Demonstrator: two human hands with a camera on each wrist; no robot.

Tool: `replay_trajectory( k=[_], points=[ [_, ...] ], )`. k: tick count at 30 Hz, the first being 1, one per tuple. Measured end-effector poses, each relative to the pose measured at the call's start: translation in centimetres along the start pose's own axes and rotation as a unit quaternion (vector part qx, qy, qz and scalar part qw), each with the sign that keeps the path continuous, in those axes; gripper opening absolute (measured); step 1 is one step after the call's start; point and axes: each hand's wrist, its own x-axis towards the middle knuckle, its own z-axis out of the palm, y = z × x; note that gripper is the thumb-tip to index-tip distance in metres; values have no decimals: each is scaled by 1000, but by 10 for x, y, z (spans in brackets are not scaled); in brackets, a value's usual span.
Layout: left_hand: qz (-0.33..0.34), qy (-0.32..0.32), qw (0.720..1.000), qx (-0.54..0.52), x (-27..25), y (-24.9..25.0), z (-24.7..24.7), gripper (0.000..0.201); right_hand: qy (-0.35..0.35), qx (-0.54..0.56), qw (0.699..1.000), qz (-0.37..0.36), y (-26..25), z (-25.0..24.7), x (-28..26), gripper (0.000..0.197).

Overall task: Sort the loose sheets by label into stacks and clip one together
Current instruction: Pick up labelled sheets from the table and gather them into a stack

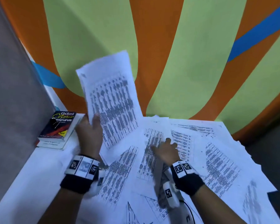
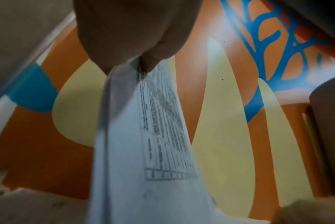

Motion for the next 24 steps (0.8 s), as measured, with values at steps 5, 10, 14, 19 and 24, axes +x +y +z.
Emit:
replay_trajectory(
  k=[5,10,14,19,24],
  points=[
    [21,66,997,25,16,-1,-24,35,13,-65,996,-65,-19,31,-12,93],
    [38,104,994,23,21,-8,-46,40,-35,-97,994,-33,-57,71,-24,117],
    [51,118,991,40,22,-16,-60,52,62,-85,992,-72,-79,92,-32,111],
    [44,129,989,64,23,-10,-77,37,-44,108,992,-48,-63,82,-24,90],
    [30,147,987,55,32,-20,-93,37,19,156,987,-32,-41,72,-13,15]
  ],
)
